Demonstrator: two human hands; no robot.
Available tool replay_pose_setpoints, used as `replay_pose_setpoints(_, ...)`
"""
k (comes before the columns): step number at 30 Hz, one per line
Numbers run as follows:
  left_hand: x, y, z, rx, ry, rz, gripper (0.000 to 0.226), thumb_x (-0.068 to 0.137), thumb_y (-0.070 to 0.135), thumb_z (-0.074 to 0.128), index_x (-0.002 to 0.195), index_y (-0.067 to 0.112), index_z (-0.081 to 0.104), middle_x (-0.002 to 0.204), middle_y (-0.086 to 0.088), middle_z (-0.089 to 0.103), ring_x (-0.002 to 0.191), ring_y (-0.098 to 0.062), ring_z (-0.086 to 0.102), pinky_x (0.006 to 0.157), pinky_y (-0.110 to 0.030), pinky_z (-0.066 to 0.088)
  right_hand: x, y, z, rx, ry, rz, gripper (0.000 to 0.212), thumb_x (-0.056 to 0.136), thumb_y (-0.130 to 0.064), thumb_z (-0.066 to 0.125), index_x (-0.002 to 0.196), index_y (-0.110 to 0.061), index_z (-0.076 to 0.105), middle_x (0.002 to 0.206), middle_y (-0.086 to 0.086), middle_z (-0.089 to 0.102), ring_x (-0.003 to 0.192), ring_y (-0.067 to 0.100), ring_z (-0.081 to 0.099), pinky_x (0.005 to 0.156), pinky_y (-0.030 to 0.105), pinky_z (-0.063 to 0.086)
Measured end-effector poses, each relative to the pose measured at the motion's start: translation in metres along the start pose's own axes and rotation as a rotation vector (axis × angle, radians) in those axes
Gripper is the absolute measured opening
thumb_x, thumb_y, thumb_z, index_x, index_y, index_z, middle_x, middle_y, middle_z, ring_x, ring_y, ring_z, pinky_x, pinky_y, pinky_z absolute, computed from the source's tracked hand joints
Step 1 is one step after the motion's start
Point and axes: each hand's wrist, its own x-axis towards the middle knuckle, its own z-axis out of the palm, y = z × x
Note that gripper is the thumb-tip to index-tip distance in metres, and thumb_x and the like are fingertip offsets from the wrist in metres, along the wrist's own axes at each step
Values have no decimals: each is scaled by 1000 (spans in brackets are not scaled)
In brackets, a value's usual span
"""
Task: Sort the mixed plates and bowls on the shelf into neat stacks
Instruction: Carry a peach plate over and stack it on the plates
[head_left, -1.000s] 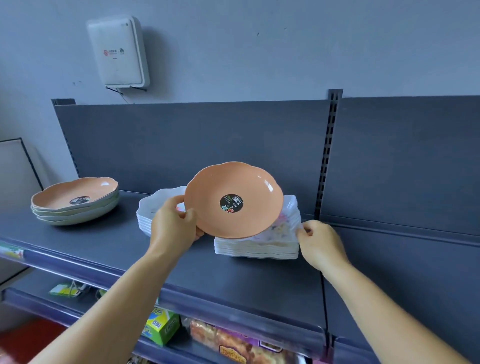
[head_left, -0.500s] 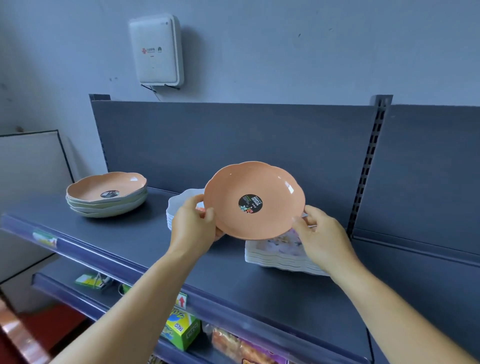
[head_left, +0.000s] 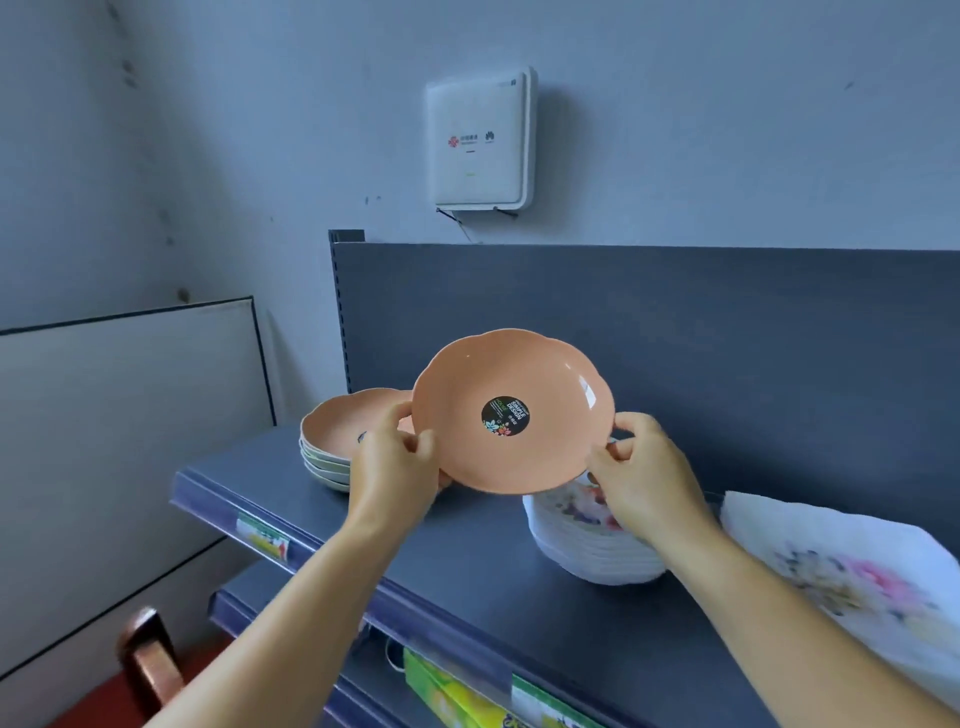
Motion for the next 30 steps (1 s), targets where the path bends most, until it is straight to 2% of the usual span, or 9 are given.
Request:
replay_pose_setpoints(3,30,-22,-31,15,50,10,34,88,8,45,113,25,60,78,-5,71,67,-23,71,61,-34,60,12,-21,46,53,-50,10,30,88,-16,53,118,-17,46,68,-4,60,60,15,51,54,26,38)
replay_pose_setpoints(6,58,-46,-56,154,85,8,32,87,14,46,111,27,62,91,0,71,82,-22,67,69,-31,52,23,-39,87,16,-77,33,34,90,-19,54,123,-15,47,90,-3,64,79,20,55,59,27,38)
replay_pose_setpoints(10,87,-68,-80,280,85,-29,22,89,13,44,98,12,65,66,-1,59,62,-20,48,61,-31,43,38,-57,132,-60,-116,69,29,91,-22,52,120,-16,53,107,0,64,94,23,57,71,29,41)
replay_pose_setpoints(17,130,-94,-91,422,30,-86,24,89,15,45,88,-1,63,68,-10,56,61,-25,45,54,-28,37,63,-61,178,-196,-141,121,19,91,-23,48,98,-9,59,82,1,54,61,16,42,48,26,29)
replay_pose_setpoints(19,138,-103,-90,463,4,-107,26,90,17,44,78,-3,57,72,-14,54,60,-26,43,53,-28,35,67,-59,185,-241,-147,137,16,91,-22,47,91,-10,58,80,0,49,61,17,41,47,27,27)
replay_pose_setpoints(22,144,-112,-88,489,-30,-129,28,93,22,42,69,8,49,81,-16,54,63,-28,44,57,-29,38,69,-57,191,-297,-150,140,19,91,-22,45,73,-16,46,88,4,43,66,20,38,48,27,24)
replay_pose_setpoints(26,136,-104,-90,608,-60,-103,31,98,31,39,89,6,55,101,-9,43,96,-29,44,74,-34,38,68,-60,191,-345,-157,116,35,93,-23,45,62,-23,27,94,5,39,58,16,32,47,27,21)
replay_pose_setpoints(28,129,-95,-88,717,-75,-19,36,99,36,37,109,6,55,112,-10,44,112,-29,38,85,-36,38,64,-63,189,-390,-181,101,27,94,-27,44,69,-21,37,103,5,43,67,21,41,50,26,29)
replay_pose_setpoints(30,119,-85,-83,822,-121,122,41,99,40,36,122,10,51,126,-9,46,120,-28,35,94,-35,37,57,-66,184,-471,-220,49,18,95,-31,42,89,-16,50,114,4,46,82,23,50,62,29,41)
